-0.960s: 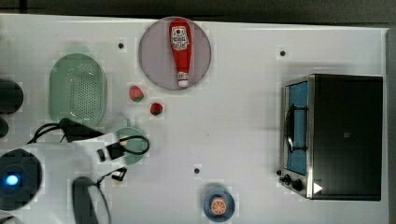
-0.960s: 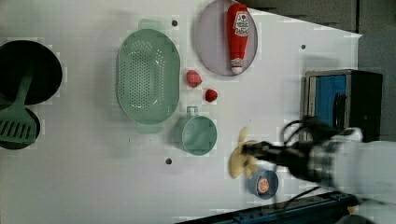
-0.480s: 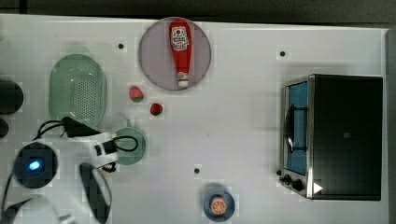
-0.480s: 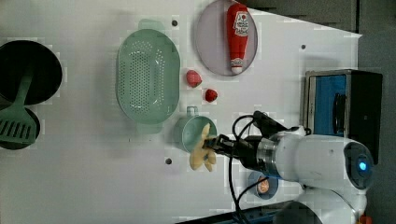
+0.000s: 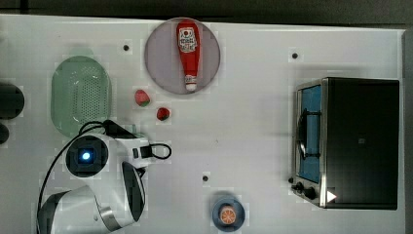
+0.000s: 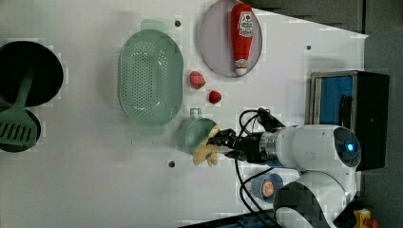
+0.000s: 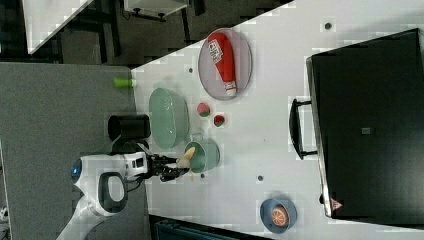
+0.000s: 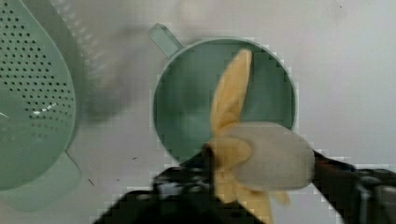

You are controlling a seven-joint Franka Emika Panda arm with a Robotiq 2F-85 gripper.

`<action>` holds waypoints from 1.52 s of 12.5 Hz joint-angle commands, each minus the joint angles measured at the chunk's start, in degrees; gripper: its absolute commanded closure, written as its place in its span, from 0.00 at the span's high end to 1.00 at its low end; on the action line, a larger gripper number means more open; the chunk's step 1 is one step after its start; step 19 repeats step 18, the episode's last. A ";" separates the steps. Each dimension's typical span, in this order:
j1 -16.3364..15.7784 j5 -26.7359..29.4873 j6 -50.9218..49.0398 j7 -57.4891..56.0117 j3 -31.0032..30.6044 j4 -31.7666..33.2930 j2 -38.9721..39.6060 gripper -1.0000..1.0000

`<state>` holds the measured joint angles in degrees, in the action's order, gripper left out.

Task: Pick Banana and place it in mug.

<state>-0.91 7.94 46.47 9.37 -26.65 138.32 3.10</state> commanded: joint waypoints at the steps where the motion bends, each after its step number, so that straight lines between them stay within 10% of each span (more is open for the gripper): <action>1: -0.58 -0.57 -0.03 2.19 0.07 -2.55 -3.00 1.00; 19: 0.98 -8.69 -31.55 -5.38 27.22 -23.01 -17.49 1.00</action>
